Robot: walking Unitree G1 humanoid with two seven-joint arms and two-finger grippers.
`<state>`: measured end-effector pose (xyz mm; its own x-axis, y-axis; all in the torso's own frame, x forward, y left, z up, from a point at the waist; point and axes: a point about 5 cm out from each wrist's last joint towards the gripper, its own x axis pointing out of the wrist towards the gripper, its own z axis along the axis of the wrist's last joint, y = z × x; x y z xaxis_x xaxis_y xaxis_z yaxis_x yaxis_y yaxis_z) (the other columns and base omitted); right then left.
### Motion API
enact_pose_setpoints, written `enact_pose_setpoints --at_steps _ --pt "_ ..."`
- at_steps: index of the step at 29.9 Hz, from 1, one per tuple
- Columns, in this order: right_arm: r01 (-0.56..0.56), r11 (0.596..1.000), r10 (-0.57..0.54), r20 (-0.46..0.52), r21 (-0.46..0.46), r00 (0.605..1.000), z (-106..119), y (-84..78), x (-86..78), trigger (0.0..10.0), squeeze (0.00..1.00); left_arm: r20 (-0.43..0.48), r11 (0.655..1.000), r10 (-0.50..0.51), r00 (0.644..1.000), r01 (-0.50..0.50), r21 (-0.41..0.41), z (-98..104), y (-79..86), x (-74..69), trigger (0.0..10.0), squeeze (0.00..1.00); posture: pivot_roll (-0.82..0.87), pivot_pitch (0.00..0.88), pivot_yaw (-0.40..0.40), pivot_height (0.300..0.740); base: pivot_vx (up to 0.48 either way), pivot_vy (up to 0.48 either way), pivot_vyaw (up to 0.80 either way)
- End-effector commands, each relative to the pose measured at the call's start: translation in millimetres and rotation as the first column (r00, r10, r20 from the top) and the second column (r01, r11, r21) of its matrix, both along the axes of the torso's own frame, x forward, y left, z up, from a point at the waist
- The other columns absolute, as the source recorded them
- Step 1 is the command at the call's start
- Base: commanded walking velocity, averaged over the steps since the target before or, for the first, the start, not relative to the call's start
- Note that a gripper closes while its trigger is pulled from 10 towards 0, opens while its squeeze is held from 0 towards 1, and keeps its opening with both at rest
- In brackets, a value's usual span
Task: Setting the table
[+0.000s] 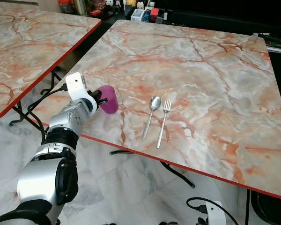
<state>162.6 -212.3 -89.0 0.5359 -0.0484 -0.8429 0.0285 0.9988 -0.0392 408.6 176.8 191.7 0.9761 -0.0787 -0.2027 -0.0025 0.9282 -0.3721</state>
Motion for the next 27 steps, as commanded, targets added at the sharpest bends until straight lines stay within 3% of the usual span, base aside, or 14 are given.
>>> enact_pose_setpoints --at_steps 1,4,8,9,10,12,13,14,15,17,20,25,26,27 --pt "-0.001 1.0 0.001 -0.009 -0.005 1.0 -1 -1.8 -2.8 10.0 0.0 -0.011 1.0 0.011 1.0 -0.011 0.0 -4 1.6 -1.0 0.0 0.0 -0.11 0.131 -0.023 0.74 0.0 0.0 0.0" --pt "0.0 1.0 0.0 -0.008 -0.006 1.0 -1 -1.9 -2.3 10.0 0.0 0.003 1.0 0.013 1.0 -0.013 0.0 -2 1.3 -0.6 0.0 0.0 -0.11 0.125 -0.024 0.74 0.0 0.0 0.0" --pt "-0.002 1.0 0.002 -0.007 -0.006 1.0 0 -1.8 -1.7 10.0 0.0 0.111 0.998 0.062 0.992 -0.064 0.008 13 10.4 0.4 0.0 0.0 -0.11 0.117 -0.026 0.74 0.0 0.0 0.0" --pt "-0.003 1.0 0.003 -0.007 -0.006 1.0 0 -1.8 -1.4 10.0 0.0 0.191 0.994 0.108 0.976 -0.112 0.01 24 17.9 0.0 4.4 0.0 -0.1 0.112 -0.027 0.74 0.0 0.0 0.0" --pt "-0.005 1.0 0.005 -0.006 -0.006 1.0 0 -1.7 -1.0 10.0 0.0 0.265 0.981 0.187 0.946 -0.192 -0.008 36 32.2 -2.4 10.0 0.0 -0.1 0.11 -0.028 0.74 0.0 0.0 0.0" --pt "-0.007 1.0 0.007 -0.005 -0.005 1.0 0 -1.5 -0.7 10.0 0.0 0.311 0.96 0.247 0.918 -0.276 0.053 43 47.0 -6.3 10.0 0.0 -0.1 0.106 -0.028 0.74 0.0 0.0 0.0" --pt "-0.008 1.0 0.008 -0.005 -0.005 1.0 0 -1.4 -0.5 10.0 0.0 0.328 0.928 0.281 0.902 -0.342 0.146 43 58.4 -10.0 10.0 0.0 -0.09 0.103 -0.028 0.74 0.0 0.0 0.0" --pt "-0.008 1.0 0.008 -0.005 -0.005 1.0 0 -1.4 -0.5 10.0 0.0 0.328 0.928 0.281 0.902 -0.342 0.146 43 58.4 -10.0 10.0 0.0 -0.09 0.103 -0.028 0.74 0.0 0.0 0.0" --pt "-0.008 1.0 0.008 -0.005 -0.005 1.0 0 -1.2 -0.5 10.0 0.0 0.327 0.884 0.307 0.894 -0.395 0.251 39 70.5 -14.2 10.0 0.0 -0.09 0.097 -0.025 0.74 0.0 0.0 0.0" --pt "-0.008 1.0 0.008 -0.005 -0.004 1.0 0 -0.8 -0.8 10.0 0.0 0.29 0.841 0.351 0.89 -0.436 0.319 28 86.3 -20.0 10.0 0.0 -0.09 0.089 -0.02 0.74 0.0 0.0 0.0" --pt "-0.009 1.0 0.009 -0.006 -0.003 1.0 0 -0.4 -1.1 10.0 0.0 0.283 0.729 0.439 0.853 -0.522 0.442 15 111.9 -33.1 10.0 0.0 -0.09 0.087 -0.02 0.74 0.0 0.0 0.0" --pt "-0.005 1.0 0.005 -0.008 -0.001 1.0 -1 -0.3 -2.5 10.0 0.0 0.297 0.441 0.647 0.703 -0.662 0.606 -7 174.9 -75.1 10.0 0.0 -0.09 0.082 -0.019 0.74 0.0 0.0 0.0" --pt "-0.006 1.0 0.005 -0.009 -0.001 1.0 -1 -0.6 -3.1 10.0 0.0 0.281 0.359 0.707 0.649 -0.672 0.648 -18 194.4 -92.2 10.0 0.0 -0.08 0.082 -0.019 0.74 0.0 0.0 0.0" --pt "-0.006 1.0 0.006 -0.01 -0.002 1.0 -1 -0.7 -3.4 10.0 0.0 0.272 0.328 0.734 0.622 -0.675 0.661 -23 202.3 -100.2 10.0 0.0 -0.08 0.081 -0.019 0.74 0.0 0.0 0.0"
